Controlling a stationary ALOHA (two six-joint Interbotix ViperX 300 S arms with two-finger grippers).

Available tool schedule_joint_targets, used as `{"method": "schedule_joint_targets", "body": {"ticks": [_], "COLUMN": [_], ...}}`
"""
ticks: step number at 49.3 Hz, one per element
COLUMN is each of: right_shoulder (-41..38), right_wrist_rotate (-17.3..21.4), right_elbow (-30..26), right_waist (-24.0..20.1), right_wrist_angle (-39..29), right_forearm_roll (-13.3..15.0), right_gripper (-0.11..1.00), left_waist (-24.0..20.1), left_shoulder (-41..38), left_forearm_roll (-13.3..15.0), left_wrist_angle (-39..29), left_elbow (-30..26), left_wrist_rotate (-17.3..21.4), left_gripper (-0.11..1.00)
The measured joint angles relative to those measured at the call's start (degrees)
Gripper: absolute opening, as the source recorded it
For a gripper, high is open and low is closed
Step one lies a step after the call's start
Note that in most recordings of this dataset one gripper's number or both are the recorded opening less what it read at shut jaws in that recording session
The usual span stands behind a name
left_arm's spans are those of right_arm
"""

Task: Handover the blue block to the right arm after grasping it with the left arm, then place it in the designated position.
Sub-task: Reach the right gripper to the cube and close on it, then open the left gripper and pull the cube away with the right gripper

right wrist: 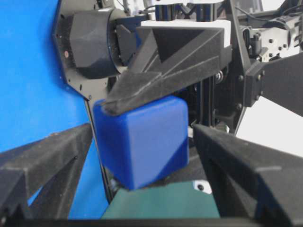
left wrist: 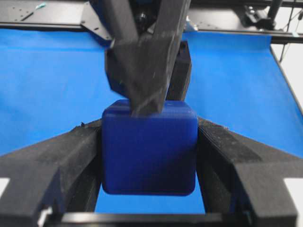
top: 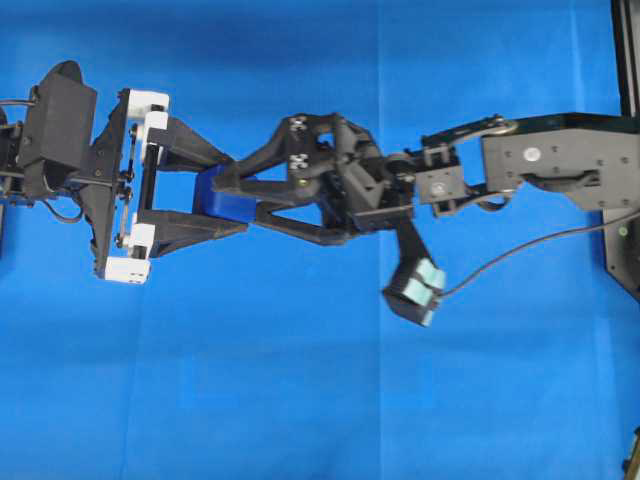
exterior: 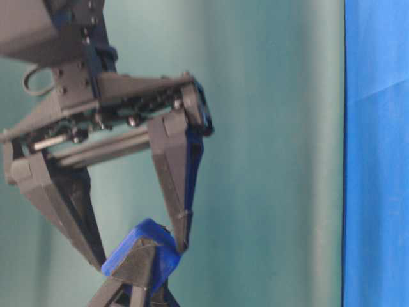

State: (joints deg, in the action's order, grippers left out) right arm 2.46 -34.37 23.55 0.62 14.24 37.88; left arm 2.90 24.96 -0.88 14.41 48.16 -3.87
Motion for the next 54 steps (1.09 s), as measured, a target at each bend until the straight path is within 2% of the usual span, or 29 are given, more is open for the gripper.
{"method": "schedule_joint_targets", "body": {"ticks": [13, 16, 18, 23, 25, 54], "right_shoulder": [-1.32, -1.23, -1.32, -1.32, -1.32, -1.32], "right_wrist_rotate": [0.0, 0.09, 0.09, 0.18, 0.18, 2.46], "right_elbow": [-1.49, -1.49, -1.49, -1.49, -1.58, -1.85], "right_waist": [0.0, 0.0, -0.09, -0.09, -0.09, -0.18], "right_wrist_angle": [-0.26, -0.62, -1.41, -3.6, -4.13, -5.01], "right_forearm_roll": [0.0, 0.0, 0.0, 0.0, -0.09, -0.35], "right_gripper": [0.95, 0.92, 0.86, 0.58, 0.53, 0.54], "left_waist": [0.09, 0.09, 0.09, 0.09, 0.0, 0.0], "left_shoulder": [0.09, 0.0, 0.0, 0.0, 0.0, 0.0], "left_forearm_roll": [0.0, 0.0, 0.0, 0.0, 0.09, 0.26], "left_wrist_angle": [0.0, 0.0, 0.0, 0.0, 0.0, 0.0], "left_elbow": [0.0, 0.0, 0.0, 0.0, 0.0, 0.09], "left_wrist_rotate": [-0.09, -0.09, -0.09, -0.09, -0.09, -0.09], "left_gripper": [0.48, 0.48, 0.48, 0.49, 0.48, 0.49]}}
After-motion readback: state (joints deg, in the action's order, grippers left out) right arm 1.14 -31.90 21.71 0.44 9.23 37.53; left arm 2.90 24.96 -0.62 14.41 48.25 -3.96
